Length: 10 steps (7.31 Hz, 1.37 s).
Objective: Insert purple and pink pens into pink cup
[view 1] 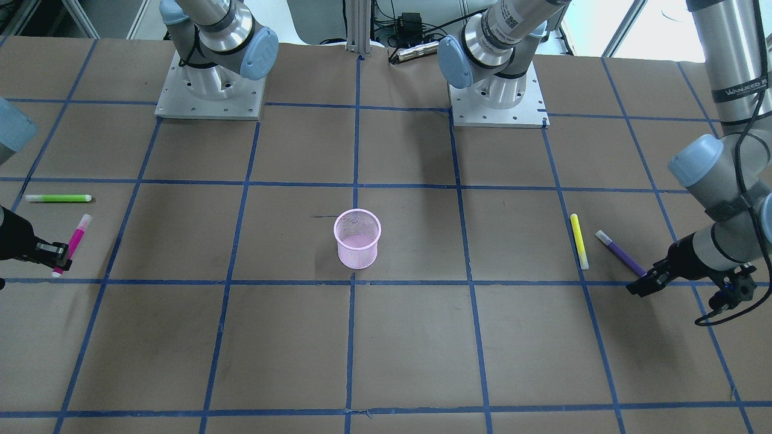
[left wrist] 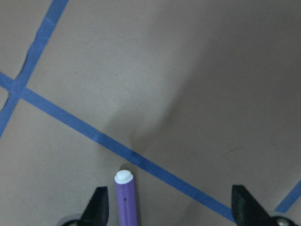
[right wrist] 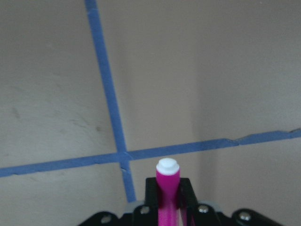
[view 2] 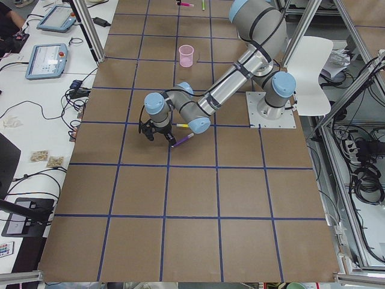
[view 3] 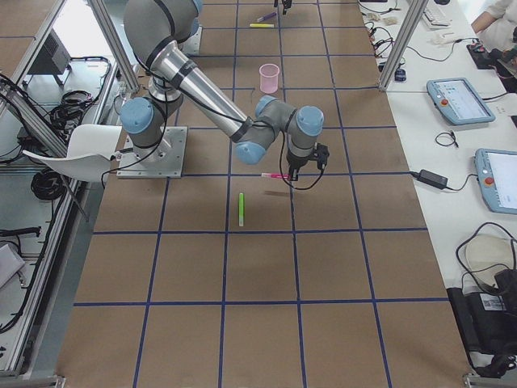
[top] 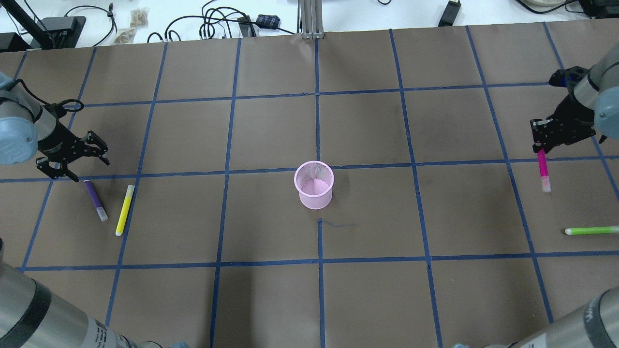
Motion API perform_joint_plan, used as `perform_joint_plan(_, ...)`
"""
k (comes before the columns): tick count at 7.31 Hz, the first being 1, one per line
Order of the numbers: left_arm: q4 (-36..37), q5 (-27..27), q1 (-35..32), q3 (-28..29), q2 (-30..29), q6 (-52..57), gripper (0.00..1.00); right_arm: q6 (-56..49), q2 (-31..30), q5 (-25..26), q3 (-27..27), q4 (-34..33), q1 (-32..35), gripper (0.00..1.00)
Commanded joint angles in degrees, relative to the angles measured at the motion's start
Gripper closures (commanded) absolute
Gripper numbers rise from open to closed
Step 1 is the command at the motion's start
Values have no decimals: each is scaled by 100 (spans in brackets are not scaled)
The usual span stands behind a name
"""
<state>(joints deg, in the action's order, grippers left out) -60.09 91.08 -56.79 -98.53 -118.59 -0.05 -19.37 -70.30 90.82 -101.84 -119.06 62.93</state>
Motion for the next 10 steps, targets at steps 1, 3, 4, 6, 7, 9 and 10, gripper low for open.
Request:
perform_joint_plan(1,-21,224,10,-52,-112,14,27,1069,-491,41,86,84,1050,100)
perform_joint_plan(3,-21,296,10,-70,-121,23,29,2824,-721,67,111,-160,2444,100)
perform_joint_plan(4,-21,305,10,-79,-121,14,29,3616,-721,215,77,-605,3140,100)
perform_joint_plan(6,-55,445,10,-70,-121,23,71,4885,-695,601,51,-1177,4310,100)
perform_joint_plan(7,-64,445,10,-70,-130,23,100,5342,-652,986,-11,-1494,4820,100)
perform_joint_plan(9,-134,437,10,-44,-121,23,100,5862,-651,1559,-90,-2033,5551,100)
perform_joint_plan(10,-187,437,19,26,-8,23,100,6100,-634,1788,-90,-2260,5781,100)
